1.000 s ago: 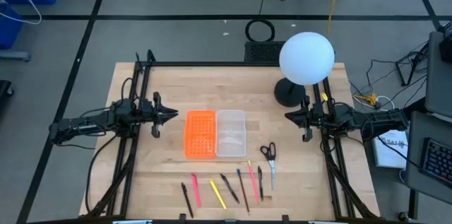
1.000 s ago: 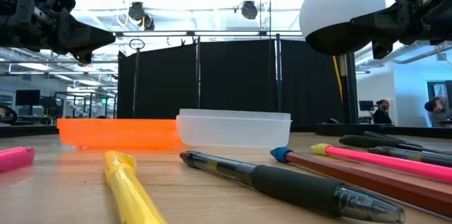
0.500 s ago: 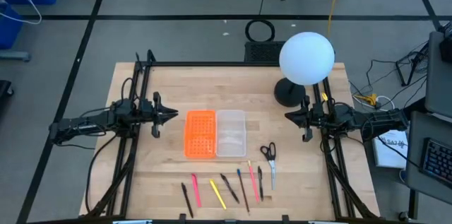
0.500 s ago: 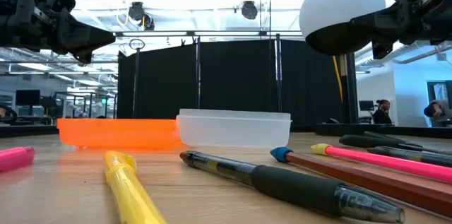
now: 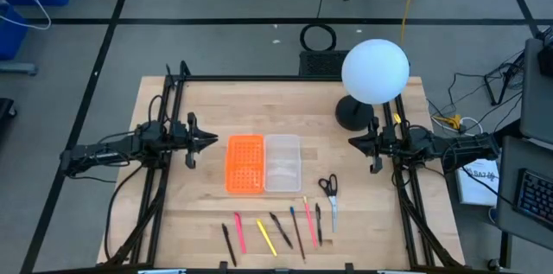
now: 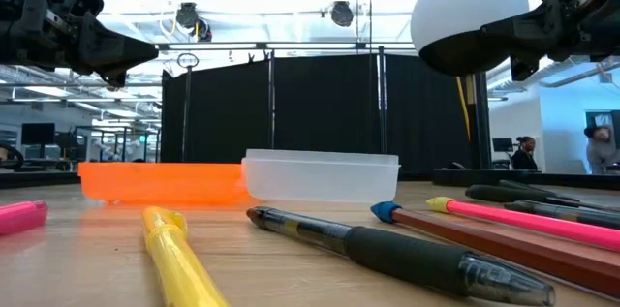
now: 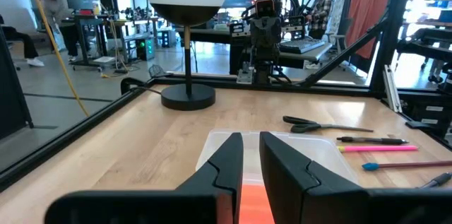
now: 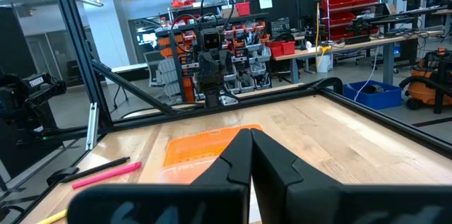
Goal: Pick & place school supplies into a supply box
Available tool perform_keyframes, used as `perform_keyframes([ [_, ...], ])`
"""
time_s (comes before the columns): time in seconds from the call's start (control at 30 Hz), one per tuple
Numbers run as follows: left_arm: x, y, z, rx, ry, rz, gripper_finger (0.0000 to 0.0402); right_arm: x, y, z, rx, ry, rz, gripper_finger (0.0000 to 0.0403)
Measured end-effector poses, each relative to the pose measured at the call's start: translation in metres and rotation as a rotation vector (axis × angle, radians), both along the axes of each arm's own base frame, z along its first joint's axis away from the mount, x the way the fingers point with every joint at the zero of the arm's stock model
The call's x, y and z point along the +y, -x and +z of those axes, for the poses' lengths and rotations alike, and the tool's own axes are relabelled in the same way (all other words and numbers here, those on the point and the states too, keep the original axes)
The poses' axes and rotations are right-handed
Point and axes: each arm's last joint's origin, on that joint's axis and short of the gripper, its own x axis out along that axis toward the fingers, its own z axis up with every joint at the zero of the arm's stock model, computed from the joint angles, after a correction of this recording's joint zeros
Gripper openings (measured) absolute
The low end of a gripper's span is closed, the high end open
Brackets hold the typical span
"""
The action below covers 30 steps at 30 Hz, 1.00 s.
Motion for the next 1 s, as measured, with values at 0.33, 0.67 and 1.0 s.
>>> perform_keyframes([
  [0.33,0.0000,0.0000,-0.0002,0.001,0.000,0.000,0.0058,0.0000,0.0000,0.0000,0.000,0.000,0.000,0.0000],
  [0.67,0.0000,0.0000,0.0000,0.000,0.000,0.000,0.0058,0.0000,0.0000,0.0000,0.000,0.000,0.000,0.0000],
  [1.0,0.0000,0.0000,0.0009,-0.010,-0.002,0.000,0.0058,0.0000,0.0000,0.0000,0.001,0.009,-0.001,0.0000],
])
